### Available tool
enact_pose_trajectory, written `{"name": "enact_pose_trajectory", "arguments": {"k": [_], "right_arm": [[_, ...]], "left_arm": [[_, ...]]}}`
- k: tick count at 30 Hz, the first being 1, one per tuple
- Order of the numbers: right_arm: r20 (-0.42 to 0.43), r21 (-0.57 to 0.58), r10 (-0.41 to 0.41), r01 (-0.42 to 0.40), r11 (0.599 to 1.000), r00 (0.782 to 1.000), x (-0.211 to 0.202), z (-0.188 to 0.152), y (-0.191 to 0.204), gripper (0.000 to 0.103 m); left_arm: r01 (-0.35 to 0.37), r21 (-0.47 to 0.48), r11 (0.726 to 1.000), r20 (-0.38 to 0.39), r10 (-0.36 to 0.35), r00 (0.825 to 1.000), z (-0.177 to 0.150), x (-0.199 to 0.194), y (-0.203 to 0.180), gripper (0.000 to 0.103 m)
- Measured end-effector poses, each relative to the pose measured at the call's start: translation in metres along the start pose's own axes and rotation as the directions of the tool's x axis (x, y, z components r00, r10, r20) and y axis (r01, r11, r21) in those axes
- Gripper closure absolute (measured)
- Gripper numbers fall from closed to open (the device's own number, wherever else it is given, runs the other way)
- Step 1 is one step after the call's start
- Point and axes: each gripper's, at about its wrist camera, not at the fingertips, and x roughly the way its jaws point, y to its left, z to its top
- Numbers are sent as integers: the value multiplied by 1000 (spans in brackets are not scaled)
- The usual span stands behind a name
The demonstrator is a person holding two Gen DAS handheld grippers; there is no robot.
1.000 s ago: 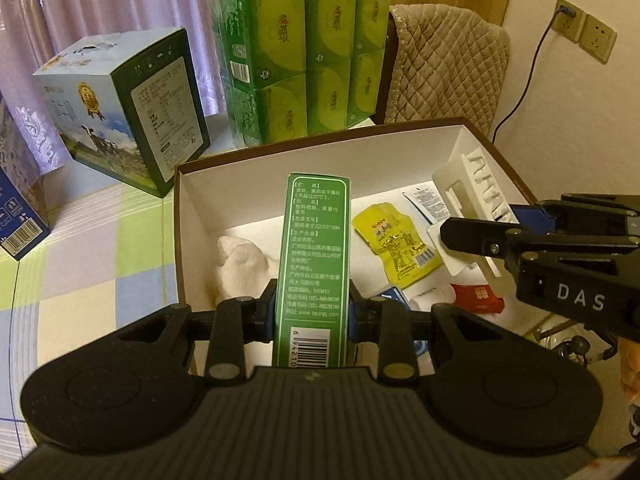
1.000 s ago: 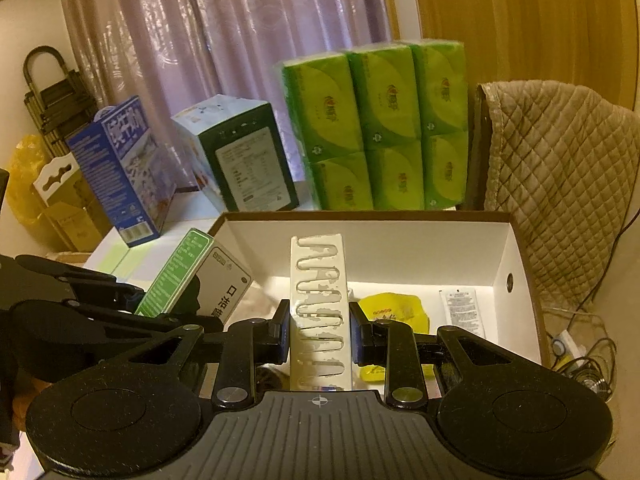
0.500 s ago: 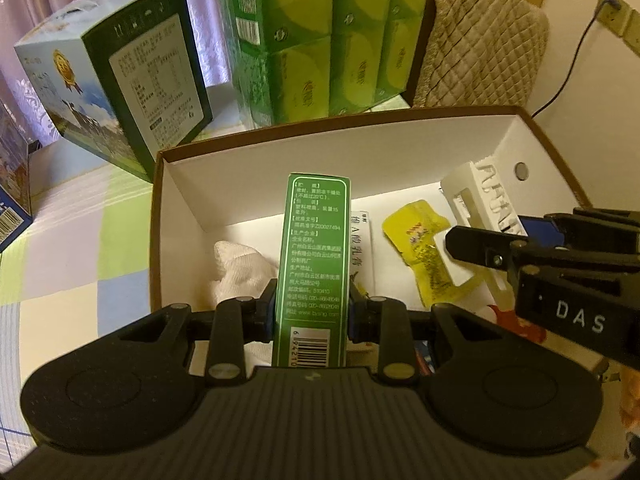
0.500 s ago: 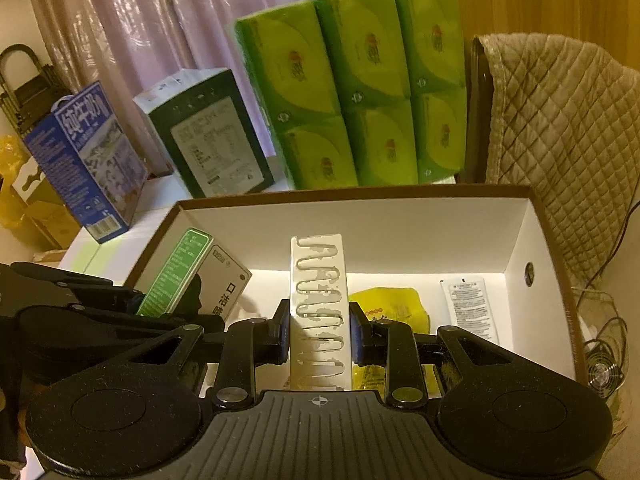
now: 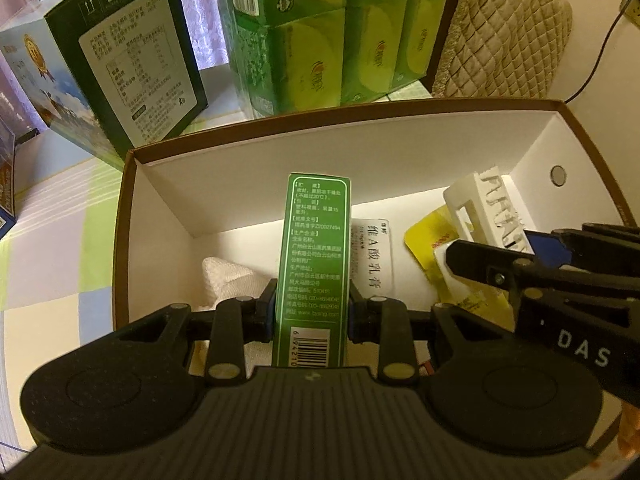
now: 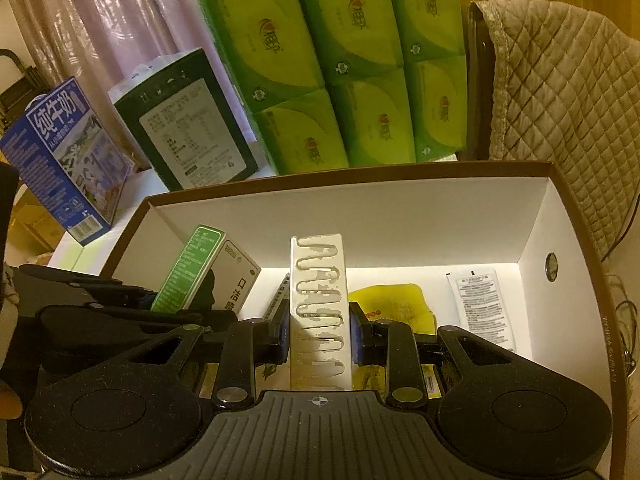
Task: Organize objects
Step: 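Open left tool to drop green box while right tool releases blister pack in box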
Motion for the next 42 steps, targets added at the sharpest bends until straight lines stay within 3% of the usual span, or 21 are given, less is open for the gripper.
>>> {"name": "enact_pose_trajectory", "arguments": {"k": [3, 6, 8, 10, 16, 21, 26, 34, 42], "right_arm": [[-2, 6, 0, 0, 1000, 1000, 3, 1, -1, 78], [-3, 10, 2, -2, 1000, 1000, 4, 1, 0, 78], [-2, 11, 4, -4, 1000, 1000, 5, 2, 1, 78], [-1, 11, 5, -5, 1000, 1000, 4, 2, 1, 78], [0, 21, 1, -1, 1000, 1000, 5, 2, 2, 78], [15, 35, -14, 13, 999, 1000, 5, 3, 2, 77], [11, 30, -12, 12, 999, 1000, 4, 4, 3, 75], [26, 81, -31, 29, 996, 999, -19, -7, -8, 45], [44, 102, -46, 42, 994, 998, -56, -26, -18, 35]], "left_arm": [[-1, -2, 1000, 20, 1, 1000, 2, 1, 3, 74], [6, -4, 1000, 36, -6, 999, 5, -1, 6, 60], [5, 10, 1000, 42, -5, 999, 6, -3, 6, 56], [-6, 8, 1000, 45, 5, 999, 5, -5, 7, 44], [-11, -4, 1000, 64, 11, 998, 2, -17, 12, 28], [-18, 0, 1000, 76, 18, 997, -2, -26, 14, 20], [-21, -6, 1000, 78, 21, 997, -6, -32, 14, 19], [-11, -7, 1000, 100, 12, 995, -18, -52, 11, 13], [4, -23, 1000, 143, -1, 990, -37, -83, 5, 4]]}}
